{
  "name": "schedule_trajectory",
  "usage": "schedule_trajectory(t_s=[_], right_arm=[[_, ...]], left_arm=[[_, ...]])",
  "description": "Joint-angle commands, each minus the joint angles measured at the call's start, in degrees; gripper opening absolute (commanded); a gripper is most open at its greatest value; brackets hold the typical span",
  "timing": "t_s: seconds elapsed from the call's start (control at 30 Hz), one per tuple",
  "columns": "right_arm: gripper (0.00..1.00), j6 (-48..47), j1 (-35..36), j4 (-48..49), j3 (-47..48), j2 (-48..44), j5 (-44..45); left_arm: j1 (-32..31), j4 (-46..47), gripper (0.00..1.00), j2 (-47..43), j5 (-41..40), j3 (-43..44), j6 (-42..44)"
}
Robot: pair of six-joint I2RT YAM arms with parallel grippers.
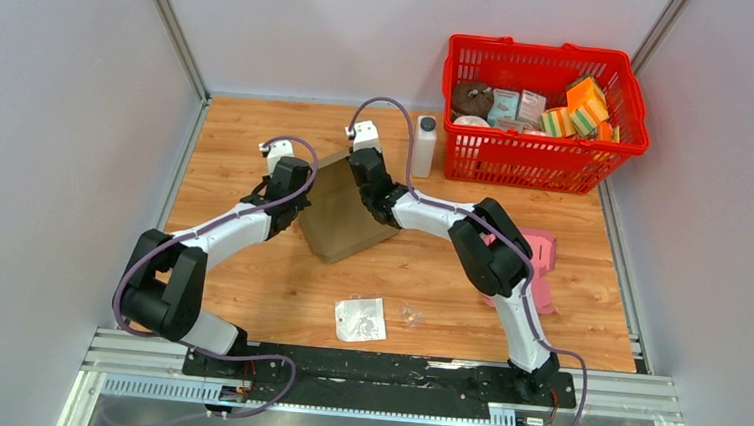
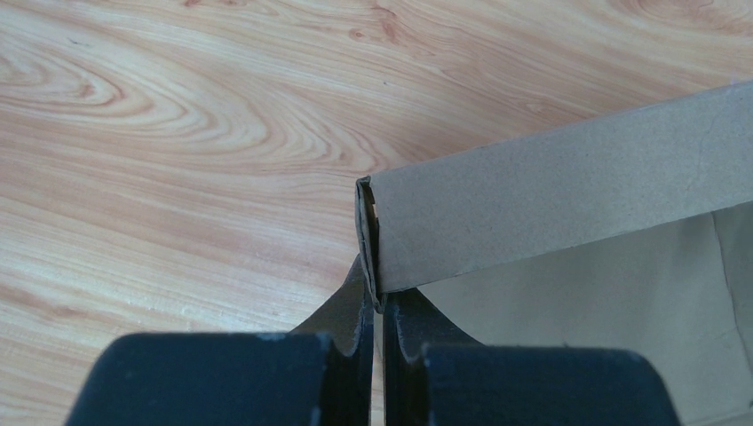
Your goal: Fold the paper box
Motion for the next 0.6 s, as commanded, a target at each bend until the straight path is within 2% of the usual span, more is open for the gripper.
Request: schedule_trajectory(t_s=[0.0,0.07,0.1,0.13,0.17,0.2,0.23,0.27,0.3,0.4,0.5,0.57], right_arm=[[0.52,1.9,-1.9,-2.8,-3.1,-4.5,-2.1],[0.71,7.2,-3.2,-9.8,-6.1,-11.2,-3.8],[0.87,9.7,-3.8,-13.1,-7.8,-13.2,-5.4],[0.91,11.6,-5.3,-17.6,-7.4,-14.8,-7.7],[0.94,14.1,-6.0,-26.1,-6.8,-16.7,-10.1],[0.96,14.5,-6.6,-29.5,-6.5,-17.5,-13.5],[0.96,14.4,-7.1,-31.8,-7.1,-18.4,-15.3],[0.96,14.1,-7.3,-34.3,-8.0,-20.4,-17.1],[0.96,14.1,-7.5,-35.1,-8.9,-21.6,-20.4],[0.96,15.0,-8.9,-35.4,-12.6,-24.5,-28.7],[0.94,16.6,-9.2,-37.3,-13.7,-23.5,-35.0],[0.92,19.5,-9.2,-37.7,-14.9,-23.2,-36.7]], left_arm=[[-0.1,-4.4,0.00,0.8,0.2,1.6,-1.8],[-0.1,-5.4,0.00,1.3,-0.7,2.2,-2.0],[-0.1,-6.2,0.00,1.4,-1.2,2.3,-2.1],[-0.1,-6.3,0.00,1.4,-1.4,2.4,-2.2],[-0.1,-6.1,0.00,1.3,-1.5,2.3,-2.2],[-0.1,-5.7,0.00,1.3,-1.5,2.1,-2.2],[0.0,-5.7,0.09,1.0,-0.7,2.1,-2.1],[-0.1,-6.0,0.20,0.2,-0.5,2.0,-2.4],[-0.1,-6.0,0.39,-0.6,0.0,1.5,-2.5],[0.3,-8.7,0.71,-6.8,1.4,-1.4,-5.2],[1.9,-16.4,0.74,-15.6,6.9,-2.9,-8.7],[2.6,-19.7,0.72,-24.0,9.6,-4.9,-10.3]])
